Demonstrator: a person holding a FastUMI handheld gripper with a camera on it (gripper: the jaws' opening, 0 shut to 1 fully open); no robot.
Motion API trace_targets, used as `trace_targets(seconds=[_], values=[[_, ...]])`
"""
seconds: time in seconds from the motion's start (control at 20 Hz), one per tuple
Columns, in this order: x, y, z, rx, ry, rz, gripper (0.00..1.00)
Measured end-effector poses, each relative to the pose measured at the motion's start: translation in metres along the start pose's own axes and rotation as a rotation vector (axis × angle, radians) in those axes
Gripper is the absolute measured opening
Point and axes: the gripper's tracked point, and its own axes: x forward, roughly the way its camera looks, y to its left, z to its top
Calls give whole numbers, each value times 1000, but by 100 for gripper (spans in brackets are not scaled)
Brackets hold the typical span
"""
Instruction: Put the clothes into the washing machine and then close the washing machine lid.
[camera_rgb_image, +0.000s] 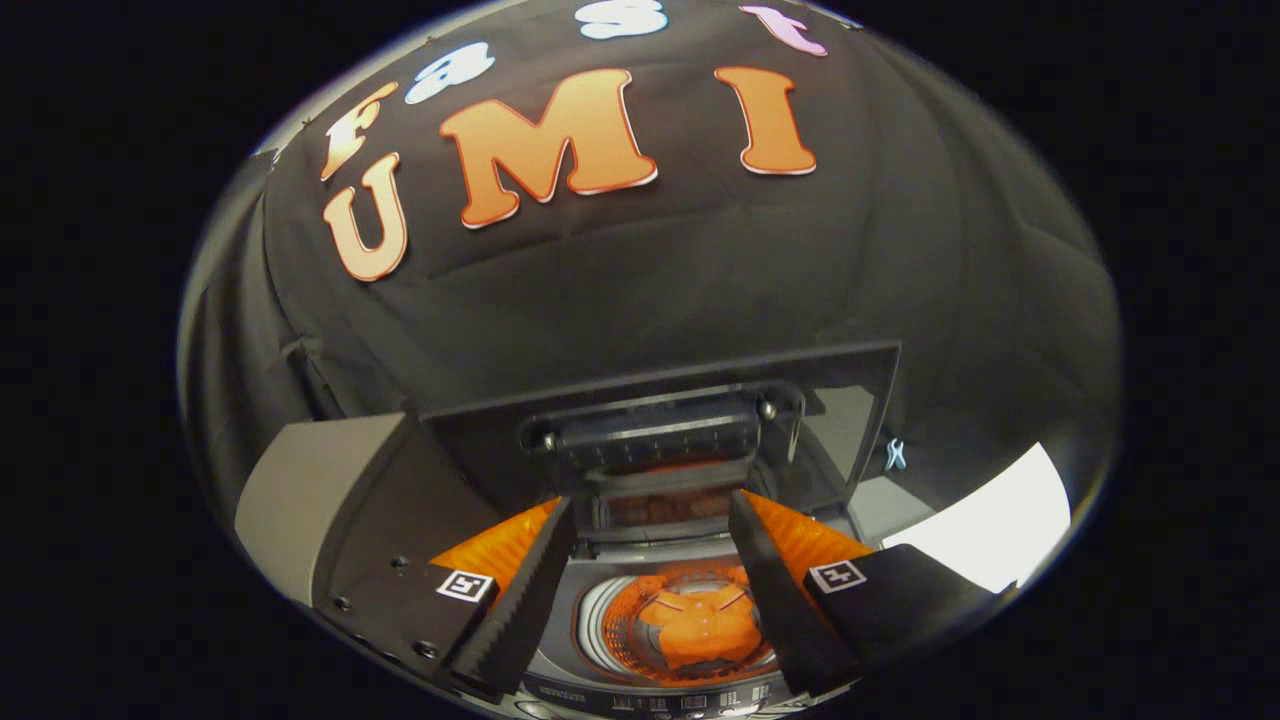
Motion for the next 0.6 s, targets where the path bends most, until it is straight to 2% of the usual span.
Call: trace_targets(seconds=[0.35, 0.6], values=[[20, 13, 76, -25, -111, 8, 99], [62, -2, 97, -34, -109, -30, 98]])
